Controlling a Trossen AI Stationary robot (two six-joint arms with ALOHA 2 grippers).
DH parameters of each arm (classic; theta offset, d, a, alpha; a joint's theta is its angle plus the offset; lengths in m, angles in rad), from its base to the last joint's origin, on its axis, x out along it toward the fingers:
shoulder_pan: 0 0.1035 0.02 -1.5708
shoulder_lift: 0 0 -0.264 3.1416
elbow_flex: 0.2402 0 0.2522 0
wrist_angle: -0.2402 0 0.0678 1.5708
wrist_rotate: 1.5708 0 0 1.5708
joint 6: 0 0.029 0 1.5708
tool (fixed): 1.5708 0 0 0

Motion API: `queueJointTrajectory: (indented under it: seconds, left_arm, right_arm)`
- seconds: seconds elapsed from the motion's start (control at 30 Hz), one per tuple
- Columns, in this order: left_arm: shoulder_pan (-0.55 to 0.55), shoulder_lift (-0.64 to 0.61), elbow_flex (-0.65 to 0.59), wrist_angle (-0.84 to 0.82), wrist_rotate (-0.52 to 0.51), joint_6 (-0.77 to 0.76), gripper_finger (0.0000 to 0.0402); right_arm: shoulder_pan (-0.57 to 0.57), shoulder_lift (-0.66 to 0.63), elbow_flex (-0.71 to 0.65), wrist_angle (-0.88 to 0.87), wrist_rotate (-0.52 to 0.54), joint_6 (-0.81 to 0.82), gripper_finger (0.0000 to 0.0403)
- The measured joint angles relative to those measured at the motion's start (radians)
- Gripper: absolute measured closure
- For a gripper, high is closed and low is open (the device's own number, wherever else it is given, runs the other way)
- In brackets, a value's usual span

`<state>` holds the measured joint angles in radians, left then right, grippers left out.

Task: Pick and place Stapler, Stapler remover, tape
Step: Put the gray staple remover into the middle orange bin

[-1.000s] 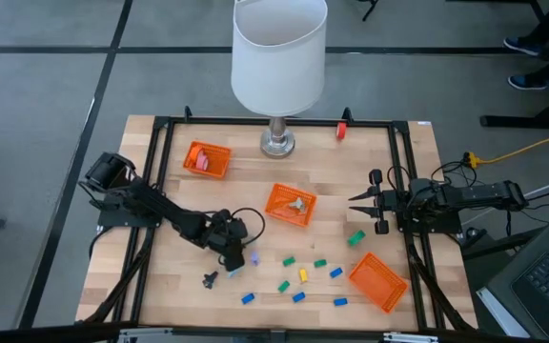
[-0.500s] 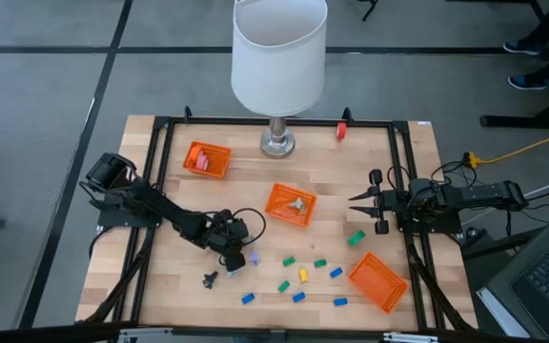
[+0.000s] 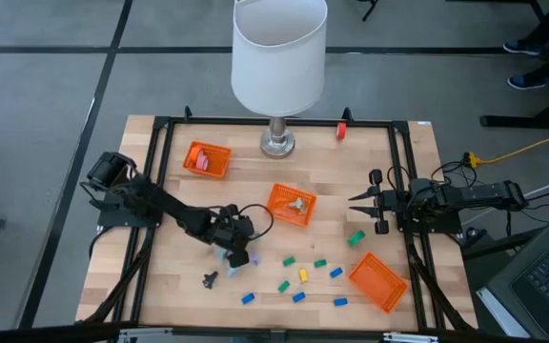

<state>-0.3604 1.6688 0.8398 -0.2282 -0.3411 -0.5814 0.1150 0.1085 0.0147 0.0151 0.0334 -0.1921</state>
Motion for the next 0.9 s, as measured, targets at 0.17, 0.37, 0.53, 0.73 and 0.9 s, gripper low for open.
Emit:
queueJointTrajectory:
  seconds: [0.17, 0.37, 0.53, 0.73, 0.9]
  left_arm:
    - [0.050, 0.000, 0.051, -0.017, 0.000, 0.112, 0.0359]
    - [0.112, 0.000, 0.125, -0.017, 0.029, 0.247, 0.0358]
    - [0.136, 0.000, 0.195, -0.021, 0.115, 0.332, 0.0358]
    - [0.157, -0.002, 0.274, -0.023, 0.170, 0.451, 0.0356]
    - [0.190, -0.002, 0.293, 0.016, 0.162, 0.545, 0.0356]
  right_arm:
    - [0.000, 0.000, 0.000, 0.000, 0.000, 0.000, 0.0297]
    - [0.000, 0.000, 0.000, 0.000, 0.000, 0.000, 0.0297]
    - [0.000, 0.000, 0.000, 0.000, 0.000, 0.000, 0.0297]
    - [0.000, 0.000, 0.000, 0.000, 0.000, 0.000, 0.0297]
    - [0.000, 0.000, 0.000, 0.000, 0.000, 0.000, 0.0297]
